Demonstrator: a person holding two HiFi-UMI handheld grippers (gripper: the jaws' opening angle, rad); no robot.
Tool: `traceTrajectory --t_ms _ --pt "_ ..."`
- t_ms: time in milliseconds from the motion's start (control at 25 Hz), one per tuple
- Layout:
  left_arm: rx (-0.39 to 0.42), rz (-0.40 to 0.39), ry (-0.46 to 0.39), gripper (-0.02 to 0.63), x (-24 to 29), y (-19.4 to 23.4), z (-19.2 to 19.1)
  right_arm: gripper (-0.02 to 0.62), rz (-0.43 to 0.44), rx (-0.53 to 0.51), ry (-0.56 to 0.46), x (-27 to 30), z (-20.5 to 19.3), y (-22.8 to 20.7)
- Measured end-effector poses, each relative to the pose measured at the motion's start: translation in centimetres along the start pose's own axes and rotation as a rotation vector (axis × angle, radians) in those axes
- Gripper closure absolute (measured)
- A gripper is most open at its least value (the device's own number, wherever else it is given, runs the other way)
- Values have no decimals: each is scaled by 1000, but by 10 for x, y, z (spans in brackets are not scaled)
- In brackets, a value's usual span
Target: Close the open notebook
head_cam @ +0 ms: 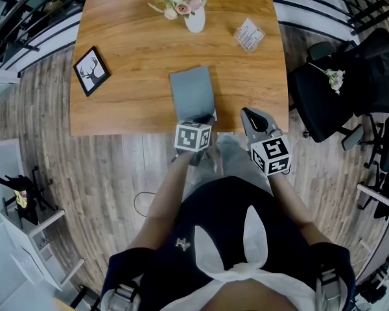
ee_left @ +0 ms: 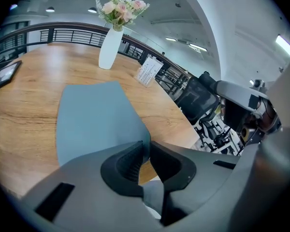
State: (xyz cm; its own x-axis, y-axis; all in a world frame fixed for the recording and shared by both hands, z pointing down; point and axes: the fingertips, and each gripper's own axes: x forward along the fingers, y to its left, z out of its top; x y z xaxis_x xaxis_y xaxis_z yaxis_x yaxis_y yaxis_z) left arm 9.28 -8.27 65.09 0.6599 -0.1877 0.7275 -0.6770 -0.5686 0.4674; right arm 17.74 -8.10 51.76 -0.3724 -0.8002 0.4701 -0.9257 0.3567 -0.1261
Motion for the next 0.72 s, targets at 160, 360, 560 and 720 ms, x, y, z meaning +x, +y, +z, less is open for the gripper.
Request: traceTrajectory --t_ms 160,360,560,720 --pt "6 35 10 549 2 1 2 597 -3 2 2 -2 -1 -1" --pt "14 72 42 545 12 4 -4 597 -10 6 5 -3 -7 -2" --pt "50 120 61 538 19 4 -5 597 -14 11 7 -4 -7 -5" --pt "114 143 88 500 19 5 -11 597 -17 13 3 -5 -7 -6"
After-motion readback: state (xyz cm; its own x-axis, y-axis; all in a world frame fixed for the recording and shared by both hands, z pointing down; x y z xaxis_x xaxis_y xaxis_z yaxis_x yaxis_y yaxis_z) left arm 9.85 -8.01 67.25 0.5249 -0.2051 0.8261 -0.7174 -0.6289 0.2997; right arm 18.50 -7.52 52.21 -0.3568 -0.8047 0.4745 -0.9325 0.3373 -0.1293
